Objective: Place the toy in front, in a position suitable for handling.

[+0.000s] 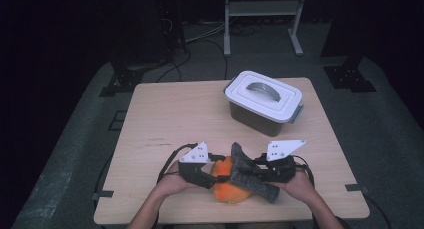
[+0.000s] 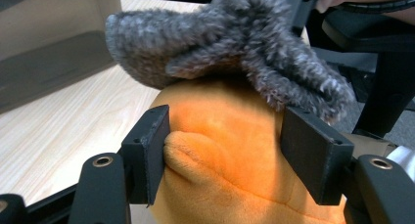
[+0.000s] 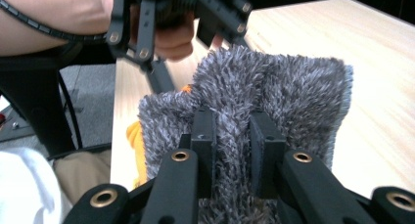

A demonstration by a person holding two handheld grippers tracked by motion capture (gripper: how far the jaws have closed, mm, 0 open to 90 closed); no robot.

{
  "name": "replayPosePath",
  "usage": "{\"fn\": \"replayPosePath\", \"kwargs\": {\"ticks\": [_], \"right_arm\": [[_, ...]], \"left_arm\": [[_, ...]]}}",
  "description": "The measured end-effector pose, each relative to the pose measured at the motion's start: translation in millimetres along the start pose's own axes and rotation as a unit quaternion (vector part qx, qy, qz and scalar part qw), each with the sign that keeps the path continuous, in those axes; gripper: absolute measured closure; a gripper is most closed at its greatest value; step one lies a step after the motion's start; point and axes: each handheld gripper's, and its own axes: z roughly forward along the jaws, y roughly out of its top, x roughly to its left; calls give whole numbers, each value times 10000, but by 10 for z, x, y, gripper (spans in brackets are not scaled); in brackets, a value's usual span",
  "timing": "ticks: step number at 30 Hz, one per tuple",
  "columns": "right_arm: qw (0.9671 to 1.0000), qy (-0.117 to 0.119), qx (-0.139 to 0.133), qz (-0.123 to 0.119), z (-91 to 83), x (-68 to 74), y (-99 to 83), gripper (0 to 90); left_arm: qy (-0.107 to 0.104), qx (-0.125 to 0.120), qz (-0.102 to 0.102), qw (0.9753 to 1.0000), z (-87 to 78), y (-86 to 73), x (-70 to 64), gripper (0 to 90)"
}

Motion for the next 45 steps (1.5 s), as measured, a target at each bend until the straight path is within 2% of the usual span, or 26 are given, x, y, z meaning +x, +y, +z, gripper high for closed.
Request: {"fn": "replayPosePath", "kwargs": {"ticks": [3,5,7,10,13,16,18,20,23,26,29,33,35,38,40,43,45], "right_arm": [[9997,23,227,-3,83,-34,-77,744],[9997,136,189,105,88,-71,-127,743],[9996,126,216,98,52,-89,-144,743],[9994,183,208,187,-4,-104,-204,742],[9989,221,360,183,-50,-112,-240,741],[9985,311,436,81,-102,-108,-186,741],[9992,247,306,-19,-118,-101,-111,740],[9997,215,147,13,-108,-129,-69,740],[9995,188,251,75,-41,-158,-106,741],[9994,212,243,80,-14,-130,-132,740],[9994,191,283,38,-11,-102,-128,741],[9991,282,312,72,-4,-87,-146,742],[9986,389,351,61,7,-61,-147,741],[9983,429,402,3,35,-18,-140,740],[9984,420,385,-4,57,-8,-137,740],[9983,471,352,7,78,0,-141,740],[9981,509,351,-32,94,18,-137,740]], "left_arm": [[5,31,-22,10000,-19,18,6,347],[34,137,-80,9999,-36,45,6,290],[72,208,-50,9997,-68,54,-2,279],[-26,262,-142,9996,-77,33,4,316],[-65,298,-141,9994,-62,28,-5,366],[-89,289,-75,9995,-43,26,-19,388],[-122,252,-41,9996,-43,23,-20,389],[-102,252,-64,9996,-45,26,-19,384],[-89,258,-170,9995,-59,59,-16,325],[-98,291,-134,9994,-56,91,-35,303],[-11,373,-83,9993,-40,81,-43,332],[94,429,-207,9988,-51,43,2,347],[132,455,-283,9985,-56,14,34,347],[222,462,-396,9979,-80,-5,77,354],[187,442,-407,9980,-98,0,81,353],[3,188,-485,9986,-117,34,54,358],[10,290,-367,9989,-100,61,26,368]]}}
